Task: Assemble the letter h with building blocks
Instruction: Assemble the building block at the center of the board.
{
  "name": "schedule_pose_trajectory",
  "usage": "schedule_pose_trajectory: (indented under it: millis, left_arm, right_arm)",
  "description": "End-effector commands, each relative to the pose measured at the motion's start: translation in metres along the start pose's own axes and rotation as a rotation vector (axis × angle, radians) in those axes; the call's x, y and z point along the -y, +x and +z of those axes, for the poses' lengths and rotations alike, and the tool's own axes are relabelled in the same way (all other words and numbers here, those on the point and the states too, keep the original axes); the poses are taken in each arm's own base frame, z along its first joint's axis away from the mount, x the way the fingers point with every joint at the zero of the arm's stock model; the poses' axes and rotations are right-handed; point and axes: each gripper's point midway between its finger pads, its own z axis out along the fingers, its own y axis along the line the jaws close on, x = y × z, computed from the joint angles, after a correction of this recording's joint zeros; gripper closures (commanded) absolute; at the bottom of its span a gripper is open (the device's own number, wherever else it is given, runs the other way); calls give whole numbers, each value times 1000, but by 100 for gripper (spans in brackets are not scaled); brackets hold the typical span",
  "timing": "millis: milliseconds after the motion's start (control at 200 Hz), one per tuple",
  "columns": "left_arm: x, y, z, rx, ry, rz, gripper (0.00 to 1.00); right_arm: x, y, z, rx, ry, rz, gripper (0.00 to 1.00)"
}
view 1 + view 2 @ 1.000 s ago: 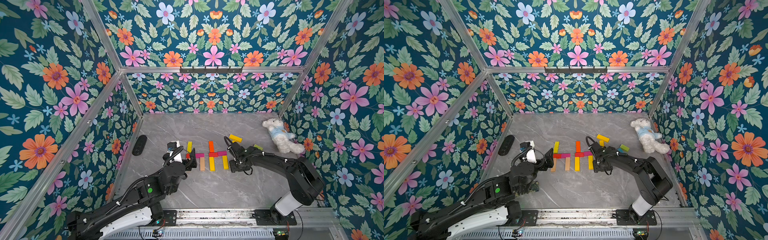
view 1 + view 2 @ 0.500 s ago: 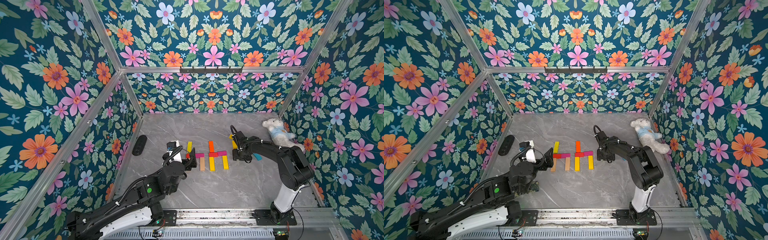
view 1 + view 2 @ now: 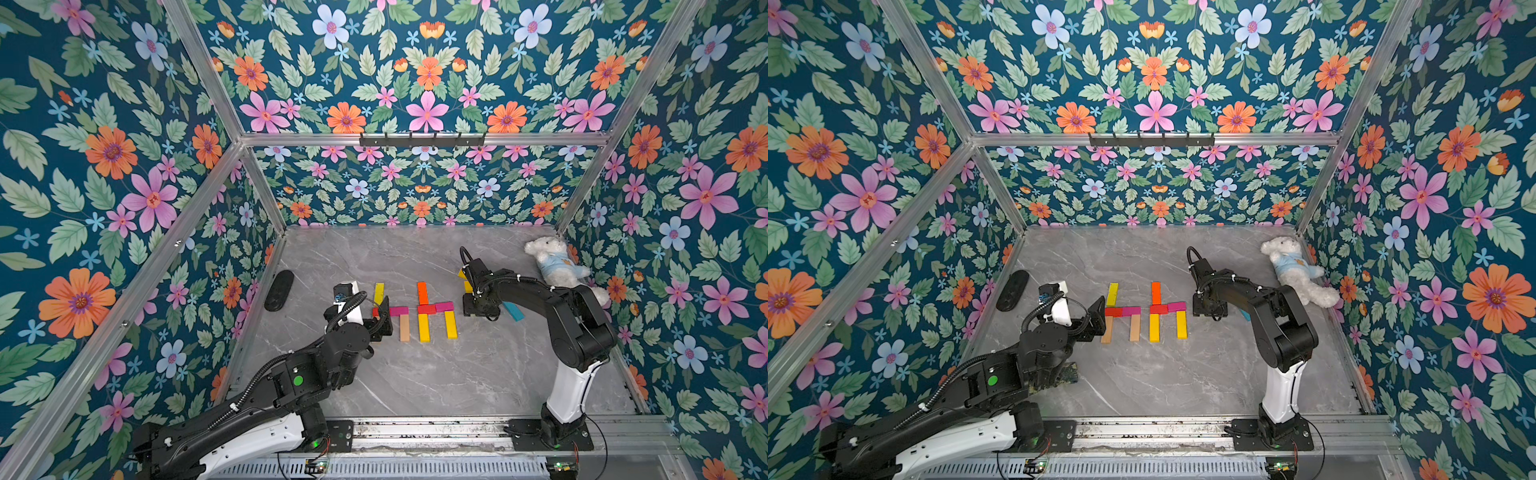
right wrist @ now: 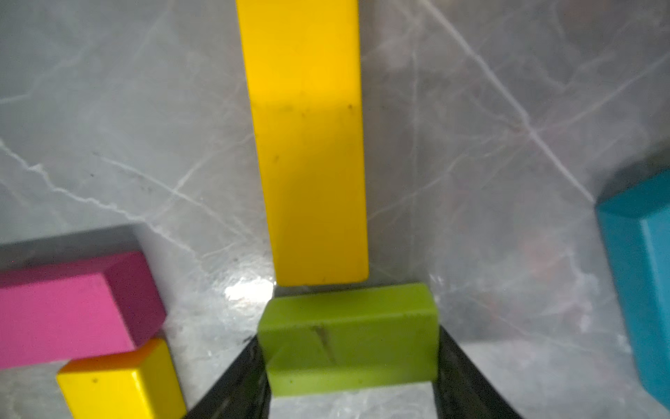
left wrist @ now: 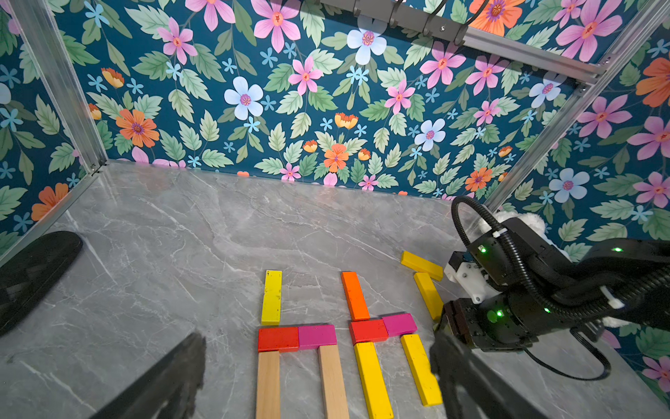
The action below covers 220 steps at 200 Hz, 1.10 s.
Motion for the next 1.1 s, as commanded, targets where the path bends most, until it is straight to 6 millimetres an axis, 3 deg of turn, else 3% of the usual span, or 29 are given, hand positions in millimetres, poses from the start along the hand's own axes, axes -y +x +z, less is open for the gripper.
schedule_pose_trajectory:
  millis: [0, 395, 735, 835, 930, 1020, 1095]
  left_arm:
    - [-2, -5, 0, 16, -14, -2, 1]
    - [-2, -4, 0, 15, -14, -2, 0]
    - [-3, -5, -1, 18, -18, -3, 1]
    - [-2, -4, -1, 14, -13, -3, 1]
    - [-2, -5, -2, 12, -12, -7, 1]
    - [-4, -6, -2, 17, -13, -13, 1]
    - [-3, -6, -3, 20, -8, -17, 1]
  right_arm:
    - [14, 12, 9, -44, 61, -20, 38]
    - [12, 10, 14, -52, 60, -12, 34]
    - [11, 8, 12, -33, 50, 3, 20]
    - [10, 2, -1, 12, 29, 19, 19]
    - [10, -7, -31, 100, -8, 59, 19]
    - [30, -14, -50, 150, 10, 138, 19]
    - [56, -16, -52, 129, 12, 259, 19]
